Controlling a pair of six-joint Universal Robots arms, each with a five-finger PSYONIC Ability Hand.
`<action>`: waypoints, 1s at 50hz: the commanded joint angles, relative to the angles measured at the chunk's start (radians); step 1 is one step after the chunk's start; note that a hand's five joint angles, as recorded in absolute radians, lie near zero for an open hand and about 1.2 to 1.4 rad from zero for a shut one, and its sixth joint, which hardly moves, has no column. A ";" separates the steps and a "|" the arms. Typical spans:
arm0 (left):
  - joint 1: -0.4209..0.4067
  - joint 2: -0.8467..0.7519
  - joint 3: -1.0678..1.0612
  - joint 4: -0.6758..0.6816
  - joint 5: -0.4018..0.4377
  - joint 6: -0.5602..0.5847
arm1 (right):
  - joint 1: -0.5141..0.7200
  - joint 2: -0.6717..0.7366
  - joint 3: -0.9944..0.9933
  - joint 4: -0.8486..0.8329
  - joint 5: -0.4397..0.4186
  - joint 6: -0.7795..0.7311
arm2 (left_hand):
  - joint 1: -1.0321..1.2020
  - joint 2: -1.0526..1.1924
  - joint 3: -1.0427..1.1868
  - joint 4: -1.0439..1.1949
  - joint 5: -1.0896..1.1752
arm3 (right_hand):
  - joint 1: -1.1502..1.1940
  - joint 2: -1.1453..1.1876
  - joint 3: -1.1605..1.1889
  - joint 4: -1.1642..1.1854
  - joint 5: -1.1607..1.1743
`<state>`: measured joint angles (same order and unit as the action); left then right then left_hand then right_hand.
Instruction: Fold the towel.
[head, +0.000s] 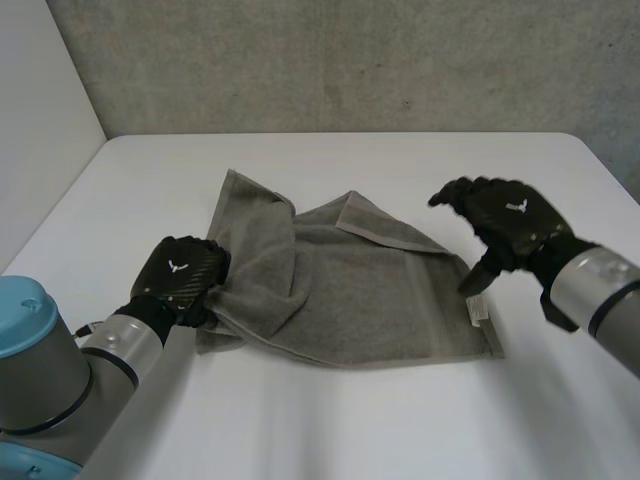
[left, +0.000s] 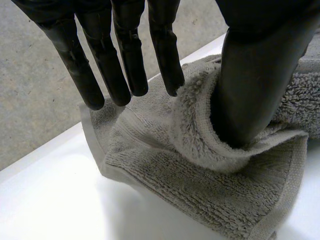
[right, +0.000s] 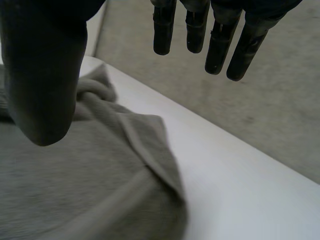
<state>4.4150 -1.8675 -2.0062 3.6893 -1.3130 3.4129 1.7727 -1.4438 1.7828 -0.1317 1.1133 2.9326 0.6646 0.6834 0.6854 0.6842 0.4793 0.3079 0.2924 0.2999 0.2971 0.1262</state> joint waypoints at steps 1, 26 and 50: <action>0.001 -0.001 0.004 0.000 0.000 0.000 | 0.011 -0.032 0.131 -0.011 -0.016 -0.079 | -0.025 -0.044 -0.046 -0.045 -0.015 | 0.044 0.060 0.052 0.055 0.051; 0.018 -0.030 0.126 -0.107 -0.005 -0.126 | -0.001 0.218 0.196 -0.161 0.005 -0.365 | 0.039 0.020 0.018 0.020 0.050 | 0.317 0.333 0.325 0.328 0.324; 0.021 -0.048 0.132 -0.109 -0.005 -0.124 | 0.001 0.309 0.133 -0.203 0.074 -0.368 | 0.039 0.020 0.018 0.020 0.050 | 0.352 0.368 0.360 0.363 0.360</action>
<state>4.4362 -1.9125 -1.8742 3.5819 -1.3186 3.2876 1.7741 -1.1376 1.9213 -0.3307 1.1881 2.5644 0.7002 0.6894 0.6853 0.6822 0.5244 0.6409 0.6307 0.6430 0.6433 0.4686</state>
